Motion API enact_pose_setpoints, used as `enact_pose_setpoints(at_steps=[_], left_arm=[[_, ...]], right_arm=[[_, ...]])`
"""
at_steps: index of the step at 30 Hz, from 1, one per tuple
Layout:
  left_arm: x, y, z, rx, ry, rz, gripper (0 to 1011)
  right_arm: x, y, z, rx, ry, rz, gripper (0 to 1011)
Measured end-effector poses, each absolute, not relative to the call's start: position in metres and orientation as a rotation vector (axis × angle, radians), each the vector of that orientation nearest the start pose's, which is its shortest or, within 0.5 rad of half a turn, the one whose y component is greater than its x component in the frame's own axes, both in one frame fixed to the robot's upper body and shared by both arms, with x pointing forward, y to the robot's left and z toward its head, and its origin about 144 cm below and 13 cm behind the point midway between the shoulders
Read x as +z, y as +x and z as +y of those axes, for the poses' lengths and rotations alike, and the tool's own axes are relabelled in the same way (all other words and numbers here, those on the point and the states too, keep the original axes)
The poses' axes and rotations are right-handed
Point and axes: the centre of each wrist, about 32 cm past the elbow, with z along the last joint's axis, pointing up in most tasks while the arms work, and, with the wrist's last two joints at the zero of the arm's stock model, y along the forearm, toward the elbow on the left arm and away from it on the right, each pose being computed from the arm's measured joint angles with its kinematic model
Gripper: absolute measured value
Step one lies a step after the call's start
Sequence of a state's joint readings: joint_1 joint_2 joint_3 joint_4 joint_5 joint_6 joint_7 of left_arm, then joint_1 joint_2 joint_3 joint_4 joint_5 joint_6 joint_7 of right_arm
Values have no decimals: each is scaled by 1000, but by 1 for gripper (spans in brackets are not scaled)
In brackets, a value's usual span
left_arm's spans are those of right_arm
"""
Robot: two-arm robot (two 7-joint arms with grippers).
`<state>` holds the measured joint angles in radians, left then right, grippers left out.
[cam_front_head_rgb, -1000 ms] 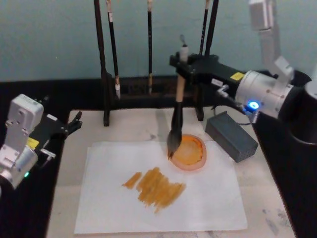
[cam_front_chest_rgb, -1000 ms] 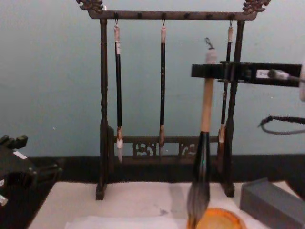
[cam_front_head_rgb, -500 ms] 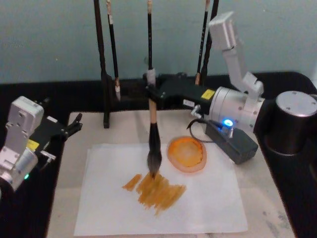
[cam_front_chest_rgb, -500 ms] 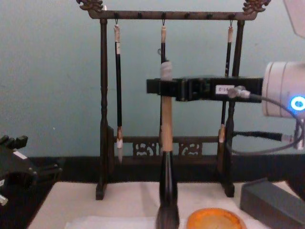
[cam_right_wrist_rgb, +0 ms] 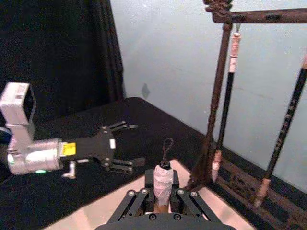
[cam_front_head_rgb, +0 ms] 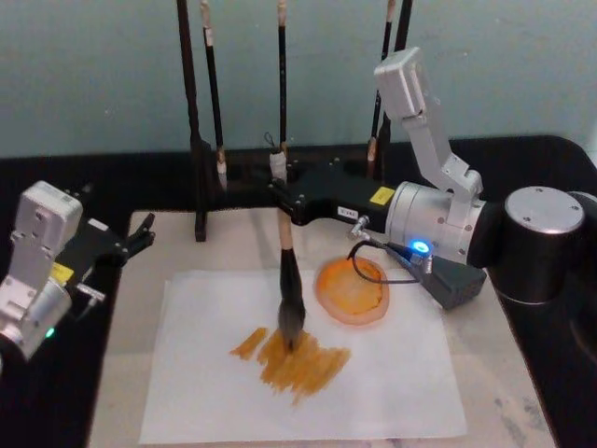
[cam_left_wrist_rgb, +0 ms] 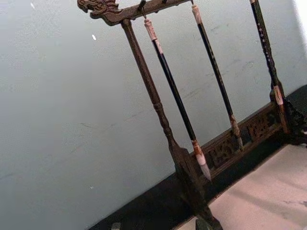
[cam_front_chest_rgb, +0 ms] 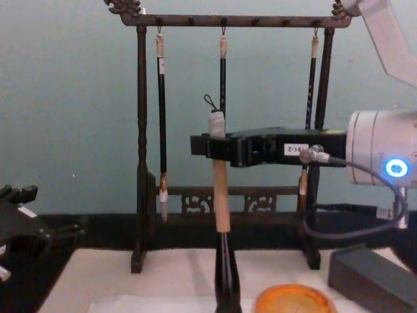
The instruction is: Pick up the brush from the inkstone, write on the paper, then place the brush back to its original position.
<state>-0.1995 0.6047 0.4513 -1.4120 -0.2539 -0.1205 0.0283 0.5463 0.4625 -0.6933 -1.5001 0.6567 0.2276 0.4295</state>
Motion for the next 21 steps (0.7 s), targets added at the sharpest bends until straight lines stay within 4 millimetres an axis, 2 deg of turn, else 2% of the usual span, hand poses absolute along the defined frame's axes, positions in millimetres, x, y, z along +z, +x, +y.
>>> enact_pose_setpoints(at_steps=[21], left_arm=[[1140,489,310,1248,304,-285,1010]], right_arm=[[1245,546,-194,-663,-114,5,173]])
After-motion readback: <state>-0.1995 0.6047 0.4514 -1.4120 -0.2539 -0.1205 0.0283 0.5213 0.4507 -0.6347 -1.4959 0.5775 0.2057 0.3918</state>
